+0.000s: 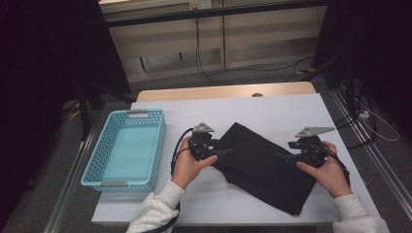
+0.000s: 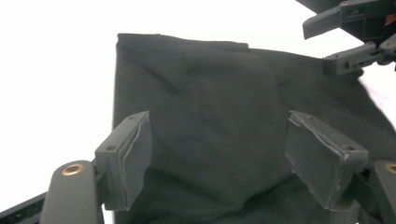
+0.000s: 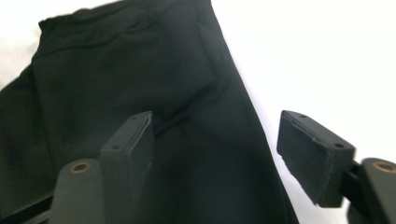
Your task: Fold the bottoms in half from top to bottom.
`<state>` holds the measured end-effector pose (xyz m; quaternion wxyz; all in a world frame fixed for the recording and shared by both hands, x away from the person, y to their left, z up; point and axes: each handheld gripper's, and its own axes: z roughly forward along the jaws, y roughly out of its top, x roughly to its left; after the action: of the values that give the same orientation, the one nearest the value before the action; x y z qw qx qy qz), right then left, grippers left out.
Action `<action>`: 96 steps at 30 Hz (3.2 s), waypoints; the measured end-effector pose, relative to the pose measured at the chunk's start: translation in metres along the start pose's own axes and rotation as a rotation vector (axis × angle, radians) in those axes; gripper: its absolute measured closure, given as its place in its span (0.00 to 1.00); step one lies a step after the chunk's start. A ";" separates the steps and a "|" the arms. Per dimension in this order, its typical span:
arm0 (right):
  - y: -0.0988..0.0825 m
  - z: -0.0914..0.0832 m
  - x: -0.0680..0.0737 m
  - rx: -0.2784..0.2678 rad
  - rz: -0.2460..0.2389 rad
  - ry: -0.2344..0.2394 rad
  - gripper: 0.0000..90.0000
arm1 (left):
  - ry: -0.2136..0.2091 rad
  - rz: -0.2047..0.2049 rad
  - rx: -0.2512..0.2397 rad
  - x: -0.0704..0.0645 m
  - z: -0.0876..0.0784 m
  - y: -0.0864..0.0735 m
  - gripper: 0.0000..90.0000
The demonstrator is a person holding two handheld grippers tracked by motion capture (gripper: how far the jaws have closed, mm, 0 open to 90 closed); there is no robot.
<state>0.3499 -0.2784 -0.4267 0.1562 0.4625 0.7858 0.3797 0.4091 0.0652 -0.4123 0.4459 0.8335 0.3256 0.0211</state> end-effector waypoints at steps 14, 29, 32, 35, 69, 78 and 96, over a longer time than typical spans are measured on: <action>0.025 0.036 0.011 0.021 -0.055 -0.029 0.61 | 0.092 -0.011 0.009 0.018 -0.022 -0.019 0.21; 0.025 0.061 0.013 0.104 -0.094 -0.034 0.72 | 0.116 -0.021 0.011 0.022 -0.030 -0.025 0.20; 0.024 0.063 0.011 0.106 -0.072 -0.010 0.90 | 0.120 -0.022 0.008 0.022 -0.029 -0.026 0.20; 0.024 0.064 0.010 0.100 -0.047 0.011 0.98 | 0.122 -0.017 0.018 0.022 -0.028 -0.026 0.20; 0.026 0.041 0.001 0.049 -0.003 -0.013 0.84 | 0.123 -0.011 0.017 0.021 -0.029 -0.026 0.20; 0.027 0.058 0.002 0.062 -0.030 -0.011 0.66 | 0.121 -0.012 0.026 0.023 -0.029 -0.026 0.20; 0.039 0.038 0.007 0.021 0.005 0.069 0.94 | 0.127 -0.018 0.012 0.023 -0.030 -0.026 0.20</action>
<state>0.3928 -0.2441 -0.4222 0.1231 0.4527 0.7935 0.3877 0.4040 0.1100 -0.4198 0.4196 0.8302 0.3606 0.0680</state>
